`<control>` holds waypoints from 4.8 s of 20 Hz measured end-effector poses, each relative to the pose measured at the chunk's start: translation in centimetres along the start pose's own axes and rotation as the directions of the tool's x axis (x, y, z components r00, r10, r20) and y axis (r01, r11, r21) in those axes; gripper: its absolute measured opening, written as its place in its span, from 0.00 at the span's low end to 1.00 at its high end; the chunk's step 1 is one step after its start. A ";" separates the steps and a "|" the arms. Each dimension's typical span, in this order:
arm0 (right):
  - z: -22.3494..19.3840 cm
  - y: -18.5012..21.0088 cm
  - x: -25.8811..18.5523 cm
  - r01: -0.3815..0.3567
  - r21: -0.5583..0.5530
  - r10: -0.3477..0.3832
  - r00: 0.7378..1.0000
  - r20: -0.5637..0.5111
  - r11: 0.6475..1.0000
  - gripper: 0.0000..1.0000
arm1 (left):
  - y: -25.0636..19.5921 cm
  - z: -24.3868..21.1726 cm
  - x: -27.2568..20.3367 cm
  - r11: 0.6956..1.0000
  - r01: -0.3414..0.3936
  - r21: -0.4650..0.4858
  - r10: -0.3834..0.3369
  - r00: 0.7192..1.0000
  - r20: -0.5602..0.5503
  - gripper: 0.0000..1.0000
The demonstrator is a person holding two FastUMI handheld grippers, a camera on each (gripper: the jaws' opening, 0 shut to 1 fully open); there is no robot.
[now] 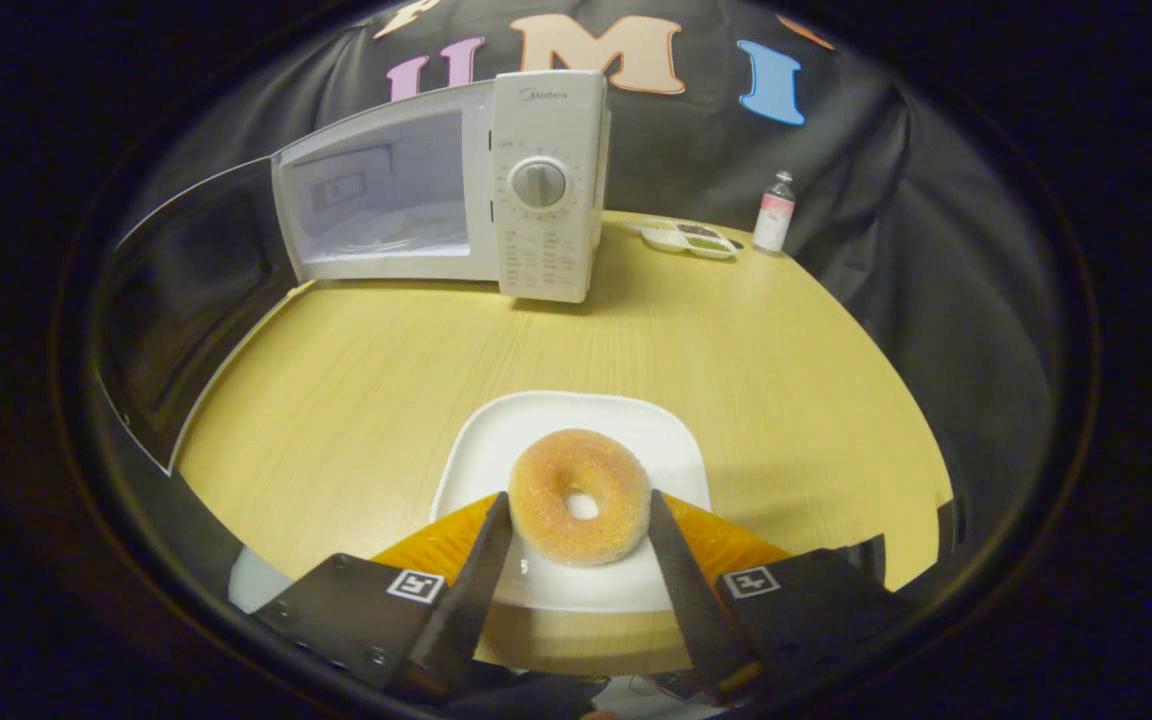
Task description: Open the microwave oven with the left hand, put the food in, and close the microwave oven.
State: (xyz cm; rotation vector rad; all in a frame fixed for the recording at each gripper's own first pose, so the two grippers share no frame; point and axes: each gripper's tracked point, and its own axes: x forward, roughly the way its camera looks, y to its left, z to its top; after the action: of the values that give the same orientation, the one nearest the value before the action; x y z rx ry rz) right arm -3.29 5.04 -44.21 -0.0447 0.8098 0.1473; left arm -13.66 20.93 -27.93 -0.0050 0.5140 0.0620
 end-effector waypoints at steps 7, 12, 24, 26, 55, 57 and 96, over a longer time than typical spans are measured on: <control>-0.1 0.7 -0.6 -0.020 -0.036 0.019 1.000 -0.008 0.999 0.77 | 2.8 4.2 -3.4 0.993 -0.055 -0.102 0.066 0.992 0.108 0.93; 0.8 1.3 -1.4 -0.039 -0.003 0.039 0.999 0.009 0.999 0.77 | 2.5 10.6 -5.9 0.994 -0.044 -0.102 0.070 0.961 0.266 0.93; 11.6 10.0 -4.5 -0.325 0.465 0.278 0.946 0.169 0.824 0.72 | -1.1 16.6 -7.6 0.997 0.029 -0.073 0.006 0.899 0.437 0.92; 13.6 12.4 -4.7 -0.390 0.578 0.334 0.920 0.205 0.717 0.76 | -1.6 16.5 -7.7 0.994 0.042 -0.102 0.007 0.901 0.433 0.88; 26.4 23.4 13.7 -0.282 0.832 -0.018 0.944 0.330 0.478 0.70 | -0.6 12.2 -8.0 0.984 0.011 -0.176 0.041 0.956 0.290 0.92; 26.9 22.9 14.2 -0.280 0.825 -0.041 0.939 0.342 0.490 0.70 | -0.5 12.2 -7.4 0.986 -0.002 -0.164 0.048 0.960 0.277 0.92; 33.4 7.2 -12.1 -0.123 0.151 0.002 0.782 0.623 0.981 0.82 | 3.1 8.1 -1.2 0.992 -0.055 -0.113 0.076 0.979 0.188 0.84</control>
State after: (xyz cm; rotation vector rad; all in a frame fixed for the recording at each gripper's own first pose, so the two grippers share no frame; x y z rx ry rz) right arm 11.39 14.04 -12.28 0.2020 0.1527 0.1378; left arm -10.95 24.13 -20.25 -0.0868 0.3173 0.1530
